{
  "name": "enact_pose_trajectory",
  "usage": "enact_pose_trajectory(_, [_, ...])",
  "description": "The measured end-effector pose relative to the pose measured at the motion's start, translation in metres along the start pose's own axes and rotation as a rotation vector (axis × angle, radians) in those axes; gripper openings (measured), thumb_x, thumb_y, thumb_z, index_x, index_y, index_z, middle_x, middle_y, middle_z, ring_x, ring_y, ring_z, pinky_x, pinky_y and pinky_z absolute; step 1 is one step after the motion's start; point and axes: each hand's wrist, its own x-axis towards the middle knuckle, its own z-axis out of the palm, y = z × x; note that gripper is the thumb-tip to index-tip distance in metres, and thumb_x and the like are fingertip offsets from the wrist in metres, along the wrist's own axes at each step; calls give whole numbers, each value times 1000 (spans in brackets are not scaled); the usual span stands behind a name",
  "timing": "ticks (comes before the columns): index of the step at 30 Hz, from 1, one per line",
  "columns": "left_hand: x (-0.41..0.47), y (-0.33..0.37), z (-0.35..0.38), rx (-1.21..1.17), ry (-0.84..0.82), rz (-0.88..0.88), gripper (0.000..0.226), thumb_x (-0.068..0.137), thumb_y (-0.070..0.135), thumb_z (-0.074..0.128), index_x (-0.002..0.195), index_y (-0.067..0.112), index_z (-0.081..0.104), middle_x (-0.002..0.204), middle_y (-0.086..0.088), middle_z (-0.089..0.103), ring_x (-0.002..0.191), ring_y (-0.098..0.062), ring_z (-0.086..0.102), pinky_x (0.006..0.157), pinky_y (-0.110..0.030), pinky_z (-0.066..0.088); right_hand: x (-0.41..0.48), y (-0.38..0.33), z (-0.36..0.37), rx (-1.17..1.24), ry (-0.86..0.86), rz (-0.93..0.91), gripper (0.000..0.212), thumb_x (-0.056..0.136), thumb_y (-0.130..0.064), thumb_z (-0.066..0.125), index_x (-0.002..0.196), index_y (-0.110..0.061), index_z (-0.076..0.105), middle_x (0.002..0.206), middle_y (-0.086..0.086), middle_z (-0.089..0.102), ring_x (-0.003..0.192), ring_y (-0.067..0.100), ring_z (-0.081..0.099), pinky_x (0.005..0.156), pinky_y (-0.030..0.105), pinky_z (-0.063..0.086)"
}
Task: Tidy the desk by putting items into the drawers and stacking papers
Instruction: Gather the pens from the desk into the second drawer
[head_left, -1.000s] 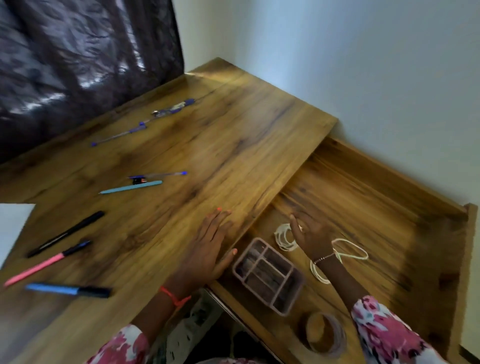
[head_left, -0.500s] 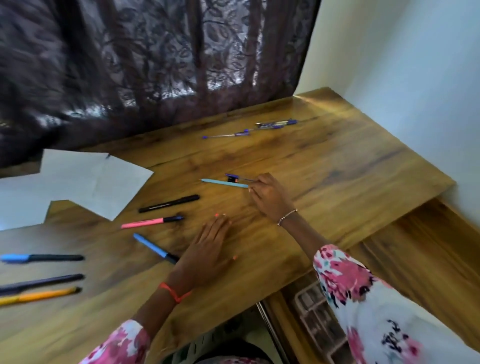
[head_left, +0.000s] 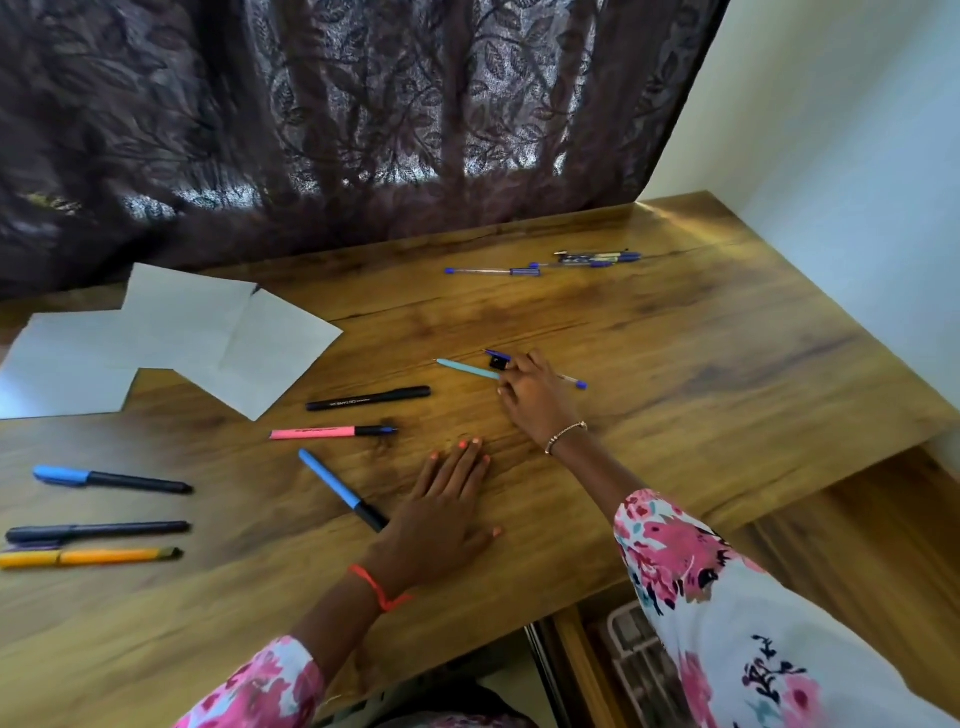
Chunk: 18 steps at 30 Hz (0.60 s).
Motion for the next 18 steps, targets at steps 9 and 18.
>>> enact_pose_trajectory(9, [3,7,-3,2,-47,-36,96,69,64,-6,146,8,-11,154,-11,-20,134,-18,-28,110,-39,-17,-17,1,-5,157,-64,54,33,92,-13,45,122,-4,54,131,12,48,123,22,42,104,29,32])
enact_pose_trajectory(18, [19,50,-13,-12,-44,-52,72,74,43,42,126,-6,45,137,-31,39,128,-43,40,101,-56,33,-93,41,-19,409,141,255,23,78,-4,61,99,3,66,100,20,60,94,30,59,84,33,46])
